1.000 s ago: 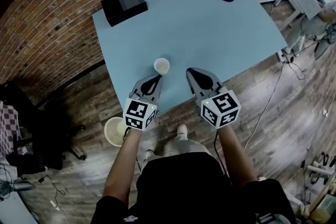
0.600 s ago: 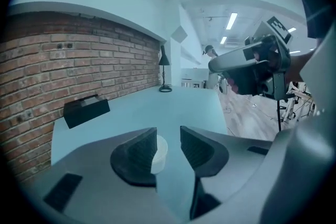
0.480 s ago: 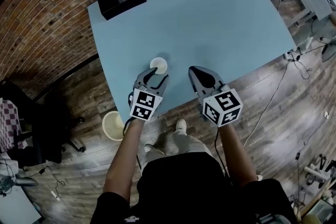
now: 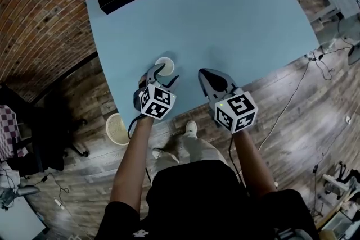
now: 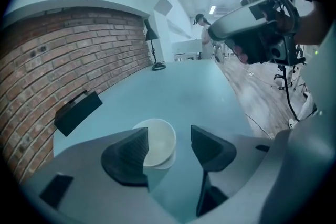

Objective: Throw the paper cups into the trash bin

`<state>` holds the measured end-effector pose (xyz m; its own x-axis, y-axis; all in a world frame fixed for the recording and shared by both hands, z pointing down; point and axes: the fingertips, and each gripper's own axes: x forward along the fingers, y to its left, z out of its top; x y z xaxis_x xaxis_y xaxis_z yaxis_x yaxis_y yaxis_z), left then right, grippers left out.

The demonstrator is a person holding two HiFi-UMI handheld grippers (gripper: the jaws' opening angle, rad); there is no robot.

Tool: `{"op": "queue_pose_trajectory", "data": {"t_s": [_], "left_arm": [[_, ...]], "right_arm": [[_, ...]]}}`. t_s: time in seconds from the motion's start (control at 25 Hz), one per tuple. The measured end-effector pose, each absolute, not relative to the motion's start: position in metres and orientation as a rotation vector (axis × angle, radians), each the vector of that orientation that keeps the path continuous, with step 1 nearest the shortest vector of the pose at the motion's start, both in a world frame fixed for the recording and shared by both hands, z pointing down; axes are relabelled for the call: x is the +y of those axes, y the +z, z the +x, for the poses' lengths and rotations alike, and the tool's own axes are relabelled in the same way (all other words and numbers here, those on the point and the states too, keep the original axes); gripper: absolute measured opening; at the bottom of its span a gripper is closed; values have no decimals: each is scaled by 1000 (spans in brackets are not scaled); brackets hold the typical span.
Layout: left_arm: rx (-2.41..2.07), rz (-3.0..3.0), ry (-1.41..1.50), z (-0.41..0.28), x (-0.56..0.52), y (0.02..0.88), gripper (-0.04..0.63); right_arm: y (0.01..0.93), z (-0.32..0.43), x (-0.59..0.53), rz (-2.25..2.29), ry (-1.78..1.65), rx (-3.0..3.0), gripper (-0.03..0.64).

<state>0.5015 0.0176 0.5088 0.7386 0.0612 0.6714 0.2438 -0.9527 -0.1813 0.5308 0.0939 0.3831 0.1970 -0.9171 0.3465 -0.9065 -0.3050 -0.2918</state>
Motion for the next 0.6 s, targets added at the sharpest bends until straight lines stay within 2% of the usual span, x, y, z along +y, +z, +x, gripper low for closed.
{"op": "queue_pose_trajectory", "data": {"t_s": [0.4, 0.6], "left_arm": [[-248, -2642, -1074, 506, 18, 517, 49], [-238, -2645, -1088, 505, 17, 517, 34]], "right_arm": [[390, 535, 95, -2410, -743, 1838, 6], [389, 533, 92, -2412, -740, 1847, 5]]}}
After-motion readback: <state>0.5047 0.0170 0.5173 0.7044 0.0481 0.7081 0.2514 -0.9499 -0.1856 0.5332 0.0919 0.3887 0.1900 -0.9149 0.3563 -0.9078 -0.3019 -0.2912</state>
